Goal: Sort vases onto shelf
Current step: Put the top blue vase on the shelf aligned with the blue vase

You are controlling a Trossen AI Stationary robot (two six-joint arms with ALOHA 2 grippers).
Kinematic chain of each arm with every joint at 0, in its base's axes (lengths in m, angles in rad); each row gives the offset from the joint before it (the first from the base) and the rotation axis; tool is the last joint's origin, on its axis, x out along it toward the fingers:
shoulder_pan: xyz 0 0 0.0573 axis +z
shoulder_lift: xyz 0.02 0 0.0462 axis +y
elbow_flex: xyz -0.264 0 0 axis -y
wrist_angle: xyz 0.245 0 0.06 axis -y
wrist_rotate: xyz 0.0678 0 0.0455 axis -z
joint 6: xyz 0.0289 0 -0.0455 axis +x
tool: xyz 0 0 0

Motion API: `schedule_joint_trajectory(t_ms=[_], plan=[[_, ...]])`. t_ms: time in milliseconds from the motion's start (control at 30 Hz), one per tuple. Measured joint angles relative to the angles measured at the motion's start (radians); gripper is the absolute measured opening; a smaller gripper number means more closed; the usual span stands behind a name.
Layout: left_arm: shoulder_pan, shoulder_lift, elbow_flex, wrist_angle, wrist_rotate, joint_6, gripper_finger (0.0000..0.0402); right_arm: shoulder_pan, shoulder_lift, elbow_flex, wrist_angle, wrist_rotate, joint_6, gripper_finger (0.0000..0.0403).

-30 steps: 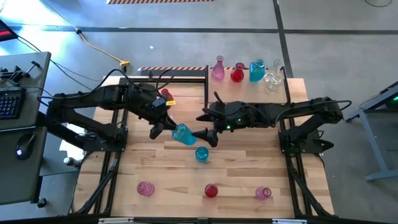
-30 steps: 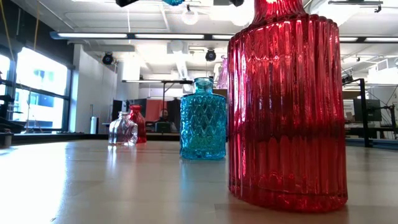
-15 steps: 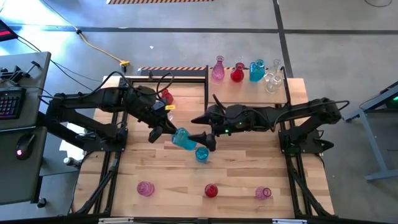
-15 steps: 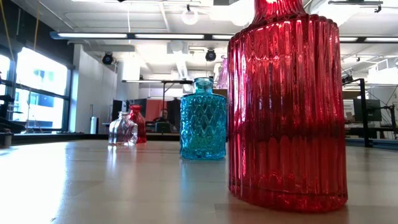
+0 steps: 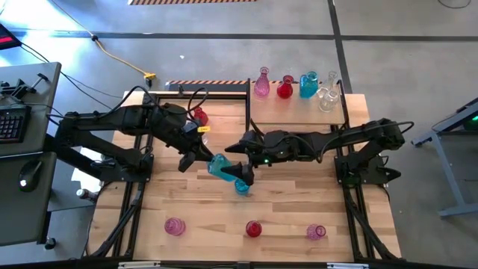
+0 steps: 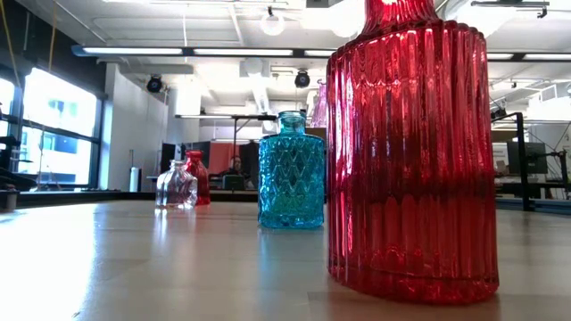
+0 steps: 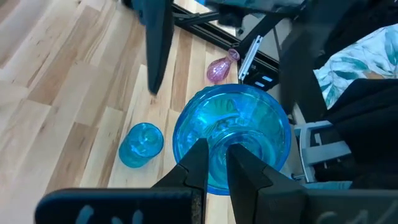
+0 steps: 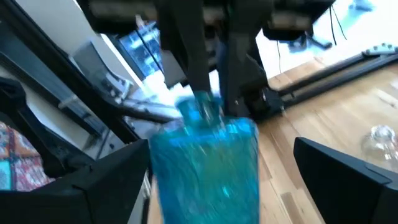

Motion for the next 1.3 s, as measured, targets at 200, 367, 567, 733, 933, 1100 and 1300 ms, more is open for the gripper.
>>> schedule_joint_trajectory(t_ms=[200, 367, 567, 733, 933, 1100, 1300], plan=[[0.009, 0.041, 0.0, 0.012, 0.001, -0.003, 0.0025, 0.0, 0.001, 0.0, -0.003, -0.017, -0.002, 0.0381], [0.009, 0.076, 0.0, 0.018, 0.0, 0.013, 0.0025, 0.0, 0.001, 0.0, -0.031, -0.044, 0.001, 0.0381], [0.009, 0.1, 0.0, 0.06, 0.006, 0.024, 0.0025, 0.0, 0.001, 0.0, -0.083, -0.052, 0.003, 0.0381], [0.009, 0.1, 0.0, 0.07, 0.011, 0.032, 0.0025, 0.002, 0.001, 0.0, -0.111, -0.063, 0.005, 0.0381], [0.009, 0.1, 0.0, 0.076, 0.01, 0.033, 0.0025, 0.003, 0.001, 0.0, -0.147, -0.108, 0.006, 0.0381], [0.009, 0.1, 0.0, 0.106, 0.008, 0.033, 0.0026, 0.003, 0.001, 0.0, -0.183, -0.109, 0.033, 0.0381], [0.009, 0.104, 0.0, 0.115, 0.006, 0.033, 0.0026, 0.003, 0.001, 0.0, -0.182, -0.102, 0.035, 0.0381]])
